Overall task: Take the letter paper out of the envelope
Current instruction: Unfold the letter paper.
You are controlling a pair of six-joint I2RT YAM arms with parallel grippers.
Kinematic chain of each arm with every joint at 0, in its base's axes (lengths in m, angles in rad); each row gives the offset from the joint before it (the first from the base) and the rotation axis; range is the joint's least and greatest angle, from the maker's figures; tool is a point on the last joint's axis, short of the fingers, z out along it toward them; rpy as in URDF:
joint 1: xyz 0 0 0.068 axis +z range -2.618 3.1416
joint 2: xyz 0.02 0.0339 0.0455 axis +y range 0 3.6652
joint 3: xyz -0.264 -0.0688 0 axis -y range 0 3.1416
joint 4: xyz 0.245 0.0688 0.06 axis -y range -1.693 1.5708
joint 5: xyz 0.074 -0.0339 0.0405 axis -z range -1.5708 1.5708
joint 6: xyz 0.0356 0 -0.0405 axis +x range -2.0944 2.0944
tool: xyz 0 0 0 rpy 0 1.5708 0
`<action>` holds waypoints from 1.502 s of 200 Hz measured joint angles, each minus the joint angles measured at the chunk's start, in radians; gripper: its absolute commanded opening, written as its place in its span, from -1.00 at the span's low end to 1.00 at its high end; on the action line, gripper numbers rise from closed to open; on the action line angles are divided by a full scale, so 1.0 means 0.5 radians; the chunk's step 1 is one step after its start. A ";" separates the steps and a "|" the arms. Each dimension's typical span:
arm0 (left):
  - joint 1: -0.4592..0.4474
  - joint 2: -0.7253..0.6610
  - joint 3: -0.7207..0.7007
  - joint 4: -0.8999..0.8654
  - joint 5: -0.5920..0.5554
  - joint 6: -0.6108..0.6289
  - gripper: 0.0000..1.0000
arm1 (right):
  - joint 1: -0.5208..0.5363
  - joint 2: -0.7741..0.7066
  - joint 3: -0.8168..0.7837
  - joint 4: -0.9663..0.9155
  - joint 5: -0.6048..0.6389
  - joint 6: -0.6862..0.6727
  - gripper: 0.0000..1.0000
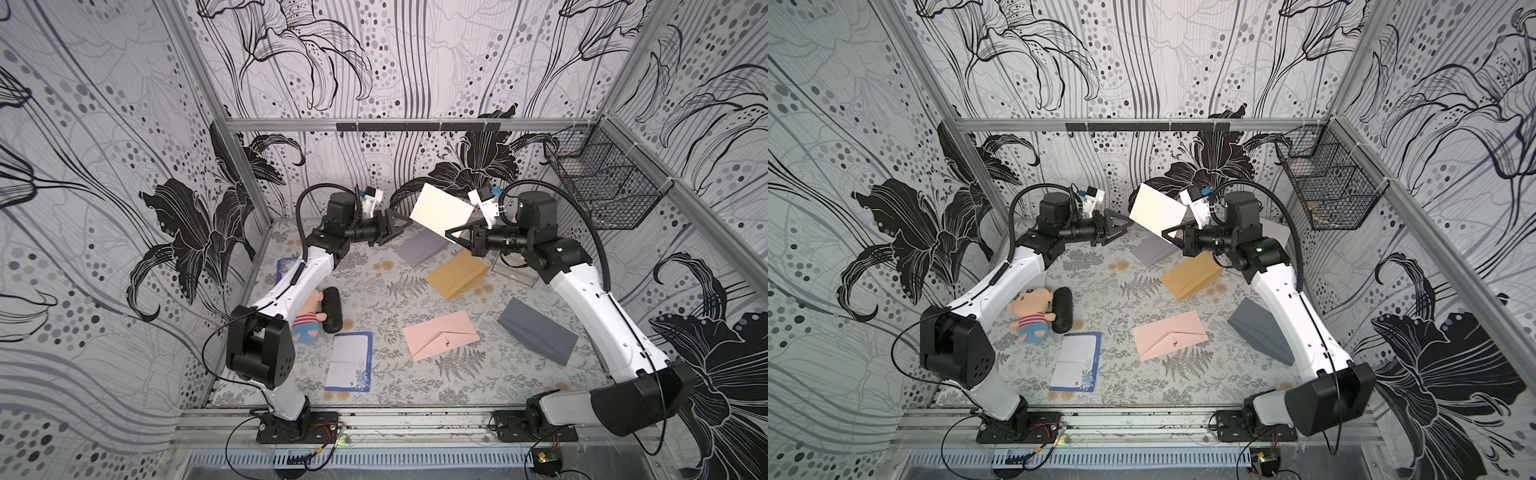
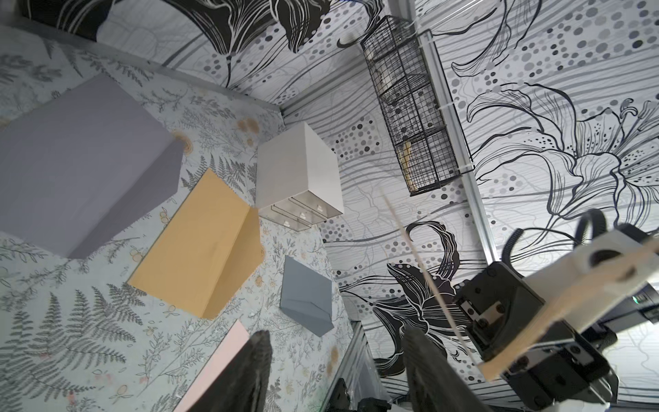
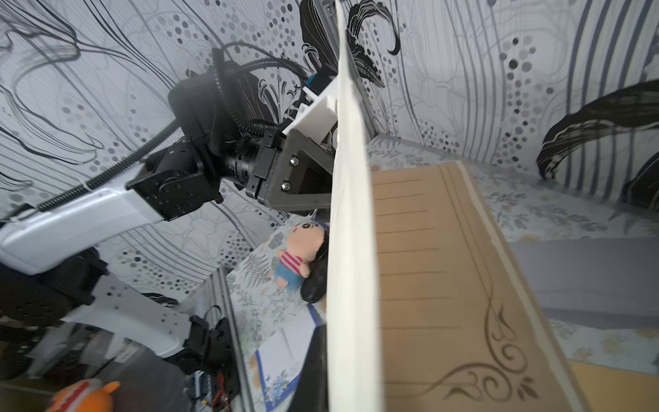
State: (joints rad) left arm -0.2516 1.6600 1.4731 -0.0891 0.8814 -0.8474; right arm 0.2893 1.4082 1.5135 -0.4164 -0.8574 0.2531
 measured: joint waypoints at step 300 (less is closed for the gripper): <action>0.079 0.210 -0.040 1.160 0.918 -0.505 -0.22 | -0.144 0.381 0.354 -0.288 -0.572 1.128 -1.00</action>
State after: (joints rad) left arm -0.2123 1.7649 1.4532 0.4908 1.3403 -1.1000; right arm 0.2173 1.5990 1.6905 -0.5606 -1.1435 0.8173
